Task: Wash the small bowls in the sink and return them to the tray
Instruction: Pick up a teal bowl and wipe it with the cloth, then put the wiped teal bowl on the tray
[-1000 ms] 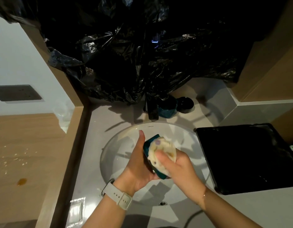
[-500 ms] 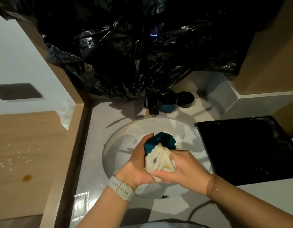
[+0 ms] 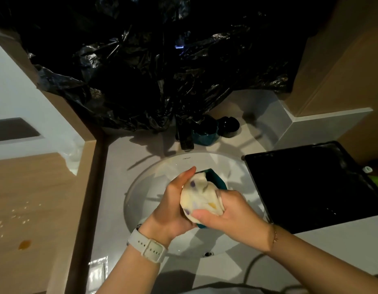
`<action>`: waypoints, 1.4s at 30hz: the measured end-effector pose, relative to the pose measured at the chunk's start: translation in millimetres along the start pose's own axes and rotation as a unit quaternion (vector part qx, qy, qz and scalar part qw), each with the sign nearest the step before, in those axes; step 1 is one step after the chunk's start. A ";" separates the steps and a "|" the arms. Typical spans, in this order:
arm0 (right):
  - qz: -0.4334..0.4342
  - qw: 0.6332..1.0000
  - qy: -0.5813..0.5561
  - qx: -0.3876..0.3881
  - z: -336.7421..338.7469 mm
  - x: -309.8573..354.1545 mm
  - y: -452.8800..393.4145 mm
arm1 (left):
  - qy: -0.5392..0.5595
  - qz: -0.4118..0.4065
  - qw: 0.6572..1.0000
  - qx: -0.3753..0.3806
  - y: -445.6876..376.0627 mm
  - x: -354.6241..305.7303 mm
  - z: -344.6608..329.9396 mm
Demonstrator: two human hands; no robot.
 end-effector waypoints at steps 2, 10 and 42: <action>0.032 0.995 0.094 0.019 5.3 4.4 2.5 | 0.001 -0.009 1.000 0.024 0.3 -3.3 -5.5; 0.203 0.897 0.382 0.089 7.6 14.7 -5.0 | 0.071 -0.031 0.997 0.026 2.1 -4.3 12.5; -0.099 0.840 -0.436 -0.308 218.2 -117.1 88.2 | -0.294 -0.087 0.932 -0.193 -177.7 34.0 -75.5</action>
Point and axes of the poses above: each hand's wrist, its own y-axis away from the middle knuckle, its own z-axis out of the back of the hand, x = y × z, the point moved 5 cm from there along -y, towards the middle knuckle, and after that the axes turned 9 degrees about x, right-handed, at the moved point
